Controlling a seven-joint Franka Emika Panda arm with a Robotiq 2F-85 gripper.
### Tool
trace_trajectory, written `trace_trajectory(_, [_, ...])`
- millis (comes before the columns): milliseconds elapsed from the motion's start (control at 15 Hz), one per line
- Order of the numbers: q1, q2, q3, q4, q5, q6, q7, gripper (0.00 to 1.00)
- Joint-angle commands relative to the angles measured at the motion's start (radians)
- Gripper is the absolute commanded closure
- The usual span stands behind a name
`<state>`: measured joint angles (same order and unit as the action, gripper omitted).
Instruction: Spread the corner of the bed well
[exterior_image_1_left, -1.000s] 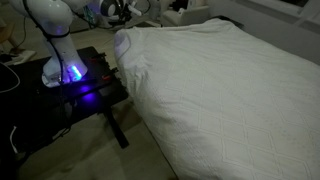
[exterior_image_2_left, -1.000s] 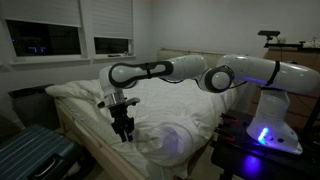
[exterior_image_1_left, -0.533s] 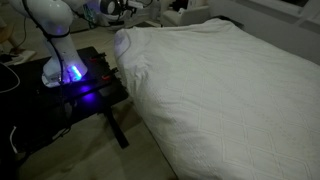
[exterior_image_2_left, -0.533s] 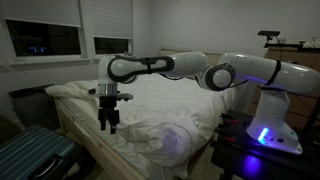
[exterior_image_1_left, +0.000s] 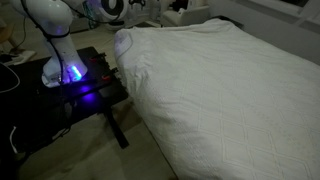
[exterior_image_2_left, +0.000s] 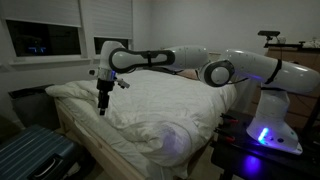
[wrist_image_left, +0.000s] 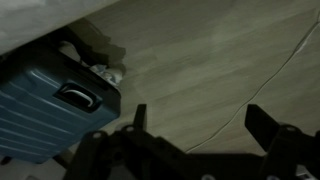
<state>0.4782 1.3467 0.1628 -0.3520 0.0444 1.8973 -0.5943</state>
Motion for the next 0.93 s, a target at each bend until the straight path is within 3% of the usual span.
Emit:
trace_trajectory(0, [-0.016,-0.044,-0.052,-0.008,-0.043,0.007,0.172,0.00])
trace_trajectory(400, [-0.049,-0.094,-0.135,-0.013,-0.109,-0.017,0.421,0.00])
trace_trajectory(867, [-0.105,-0.127,-0.148,-0.021,-0.105,-0.048,0.497,0.00])
